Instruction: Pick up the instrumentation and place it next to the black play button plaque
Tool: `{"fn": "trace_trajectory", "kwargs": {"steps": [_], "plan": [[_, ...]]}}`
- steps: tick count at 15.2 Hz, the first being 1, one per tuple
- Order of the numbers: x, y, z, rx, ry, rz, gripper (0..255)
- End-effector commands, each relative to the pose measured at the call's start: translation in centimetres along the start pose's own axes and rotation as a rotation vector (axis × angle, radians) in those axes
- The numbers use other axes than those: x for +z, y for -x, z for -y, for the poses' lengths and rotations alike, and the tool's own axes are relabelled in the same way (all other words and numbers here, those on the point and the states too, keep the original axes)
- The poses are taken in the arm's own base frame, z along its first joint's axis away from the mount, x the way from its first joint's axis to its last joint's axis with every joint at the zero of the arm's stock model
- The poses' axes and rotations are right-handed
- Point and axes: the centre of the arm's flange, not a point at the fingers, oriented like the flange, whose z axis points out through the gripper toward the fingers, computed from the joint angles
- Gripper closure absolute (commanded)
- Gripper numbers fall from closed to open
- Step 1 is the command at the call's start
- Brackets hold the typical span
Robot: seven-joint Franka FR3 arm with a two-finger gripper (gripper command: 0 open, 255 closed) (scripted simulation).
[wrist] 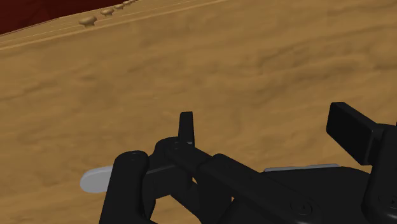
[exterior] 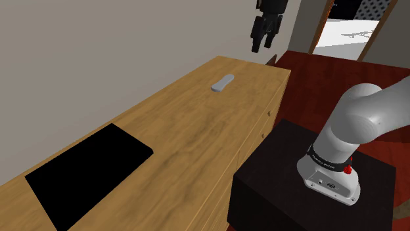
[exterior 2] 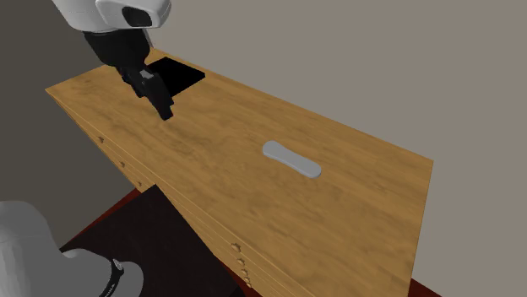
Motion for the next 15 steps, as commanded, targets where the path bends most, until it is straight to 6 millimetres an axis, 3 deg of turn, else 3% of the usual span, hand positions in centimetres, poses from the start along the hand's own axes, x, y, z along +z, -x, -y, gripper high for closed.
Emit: {"fn": "trace_trajectory", "kwargs": {"steps": [1,8,15], "plan": [[0.0,0.0,0.0,0.000,0.000,0.000,0],[5.5,-7.4,-0.2,0.285,0.020,-0.003,0],[10.9,-14.5,-2.6,0.570,0.041,-0.006,0]]}}
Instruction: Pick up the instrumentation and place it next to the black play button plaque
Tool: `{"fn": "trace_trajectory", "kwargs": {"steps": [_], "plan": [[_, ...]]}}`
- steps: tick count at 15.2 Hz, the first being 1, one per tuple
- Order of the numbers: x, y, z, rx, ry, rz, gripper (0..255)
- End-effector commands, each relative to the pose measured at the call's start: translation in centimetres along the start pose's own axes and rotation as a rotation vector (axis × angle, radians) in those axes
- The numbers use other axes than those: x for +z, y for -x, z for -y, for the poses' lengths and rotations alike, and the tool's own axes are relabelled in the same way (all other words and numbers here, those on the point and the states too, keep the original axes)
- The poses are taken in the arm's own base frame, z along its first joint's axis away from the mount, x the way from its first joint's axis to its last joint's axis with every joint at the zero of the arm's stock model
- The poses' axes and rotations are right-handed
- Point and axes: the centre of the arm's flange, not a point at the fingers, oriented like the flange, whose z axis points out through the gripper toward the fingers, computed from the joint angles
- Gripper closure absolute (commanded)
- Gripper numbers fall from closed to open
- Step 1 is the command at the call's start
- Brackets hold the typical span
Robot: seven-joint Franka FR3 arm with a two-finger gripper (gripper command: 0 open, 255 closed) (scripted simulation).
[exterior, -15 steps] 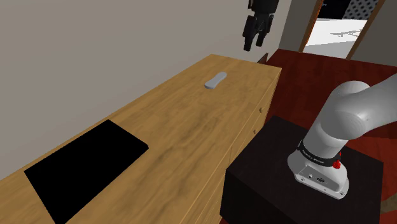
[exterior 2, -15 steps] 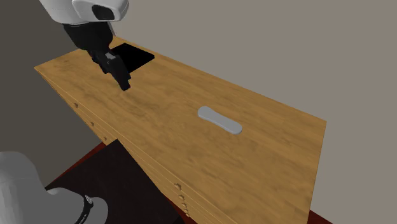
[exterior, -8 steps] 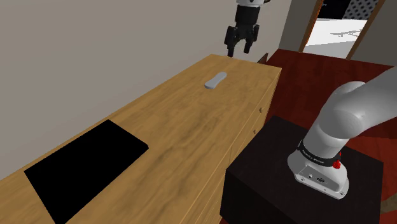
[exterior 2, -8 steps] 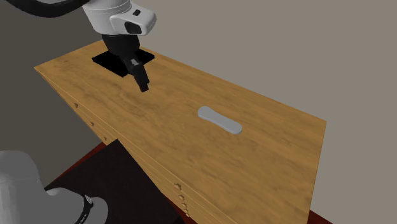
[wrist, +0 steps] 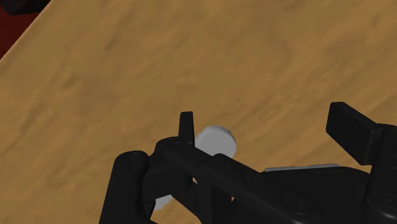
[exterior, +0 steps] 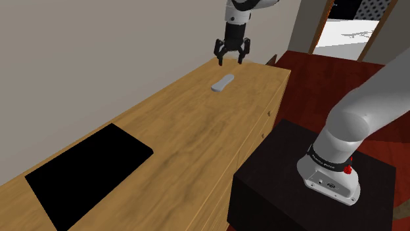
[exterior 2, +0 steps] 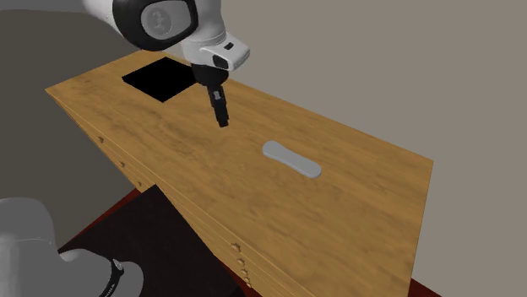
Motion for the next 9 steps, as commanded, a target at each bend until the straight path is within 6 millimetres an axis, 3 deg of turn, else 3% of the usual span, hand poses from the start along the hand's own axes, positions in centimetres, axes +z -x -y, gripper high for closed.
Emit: {"fn": "trace_trajectory", "kwargs": {"steps": [1,9], "plan": [[1.6,-2.2,0.2,0.086,0.005,-0.002,0],[7.8,-10.6,-1.0,0.412,0.028,-0.005,0]]}}
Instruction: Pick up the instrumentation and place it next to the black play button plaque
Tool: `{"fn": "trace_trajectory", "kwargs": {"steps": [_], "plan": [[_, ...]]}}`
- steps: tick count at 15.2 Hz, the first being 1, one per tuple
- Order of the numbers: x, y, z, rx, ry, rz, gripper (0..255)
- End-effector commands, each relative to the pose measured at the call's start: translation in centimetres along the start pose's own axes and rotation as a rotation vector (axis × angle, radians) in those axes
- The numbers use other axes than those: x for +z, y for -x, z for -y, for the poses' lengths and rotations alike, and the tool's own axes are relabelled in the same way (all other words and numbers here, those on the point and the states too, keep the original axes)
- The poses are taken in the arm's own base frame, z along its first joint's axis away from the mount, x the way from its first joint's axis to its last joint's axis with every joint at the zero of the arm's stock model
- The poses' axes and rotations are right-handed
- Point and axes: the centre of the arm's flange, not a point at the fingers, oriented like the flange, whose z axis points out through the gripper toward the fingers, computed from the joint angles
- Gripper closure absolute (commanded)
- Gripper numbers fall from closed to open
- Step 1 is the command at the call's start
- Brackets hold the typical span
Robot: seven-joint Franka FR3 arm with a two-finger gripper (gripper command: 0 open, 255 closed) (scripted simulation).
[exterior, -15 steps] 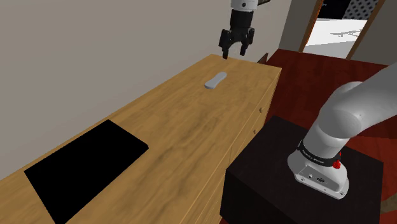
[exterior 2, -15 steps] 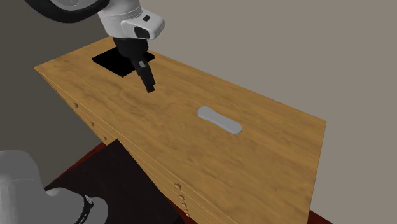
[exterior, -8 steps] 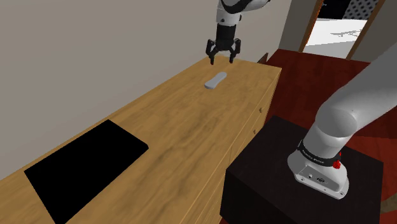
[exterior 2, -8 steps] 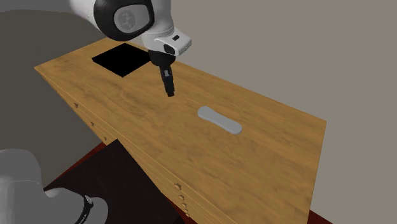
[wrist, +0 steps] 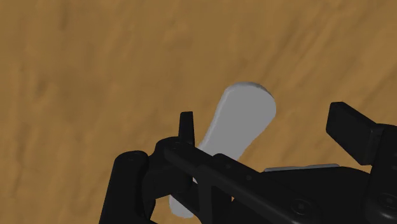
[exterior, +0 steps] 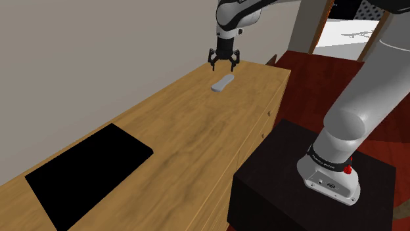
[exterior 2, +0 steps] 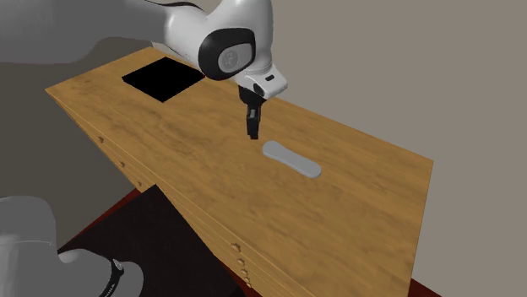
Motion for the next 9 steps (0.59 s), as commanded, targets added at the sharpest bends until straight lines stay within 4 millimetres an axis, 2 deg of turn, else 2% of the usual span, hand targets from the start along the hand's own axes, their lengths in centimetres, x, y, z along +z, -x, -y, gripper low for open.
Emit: {"fn": "trace_trajectory", "kwargs": {"steps": [1,9], "plan": [[1.4,-2.4,0.2,0.085,0.006,-0.002,0],[7.6,-10.8,-1.0,0.411,0.029,-0.005,0]]}}
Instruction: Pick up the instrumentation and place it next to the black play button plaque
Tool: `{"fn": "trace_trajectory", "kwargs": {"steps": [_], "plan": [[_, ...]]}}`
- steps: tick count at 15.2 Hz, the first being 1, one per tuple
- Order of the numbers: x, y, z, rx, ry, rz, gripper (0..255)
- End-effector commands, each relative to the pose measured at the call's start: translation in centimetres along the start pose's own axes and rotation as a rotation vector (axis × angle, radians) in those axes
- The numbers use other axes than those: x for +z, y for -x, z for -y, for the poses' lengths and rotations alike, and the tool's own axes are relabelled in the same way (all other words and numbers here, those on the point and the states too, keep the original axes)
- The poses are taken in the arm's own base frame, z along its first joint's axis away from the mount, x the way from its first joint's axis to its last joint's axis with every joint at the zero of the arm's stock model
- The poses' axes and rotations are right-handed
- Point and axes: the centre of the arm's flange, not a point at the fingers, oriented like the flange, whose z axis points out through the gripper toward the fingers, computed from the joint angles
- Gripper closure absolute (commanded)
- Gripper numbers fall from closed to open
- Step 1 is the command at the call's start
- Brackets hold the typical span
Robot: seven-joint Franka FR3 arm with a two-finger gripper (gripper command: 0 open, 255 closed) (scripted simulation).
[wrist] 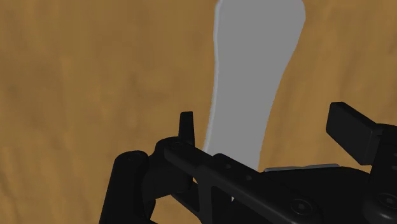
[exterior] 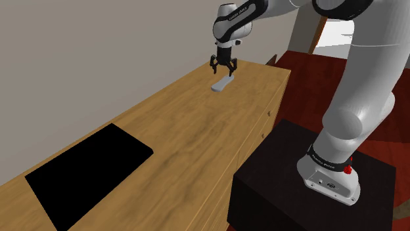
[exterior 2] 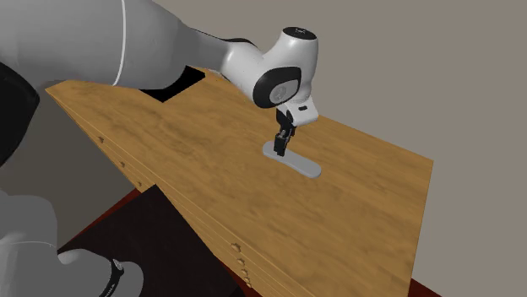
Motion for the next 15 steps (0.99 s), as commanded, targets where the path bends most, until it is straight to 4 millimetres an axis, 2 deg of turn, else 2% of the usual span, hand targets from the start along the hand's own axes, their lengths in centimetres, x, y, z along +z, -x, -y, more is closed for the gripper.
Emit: {"fn": "trace_trajectory", "kwargs": {"steps": [1,9,15], "plan": [[1.4,-2.3,-0.1,0.085,0.006,-0.001,0],[5.6,-2.5,-0.2,0.093,0.007,-0.002,0],[5.6,-2.5,-0.2,0.093,0.007,-0.002,0]]}}
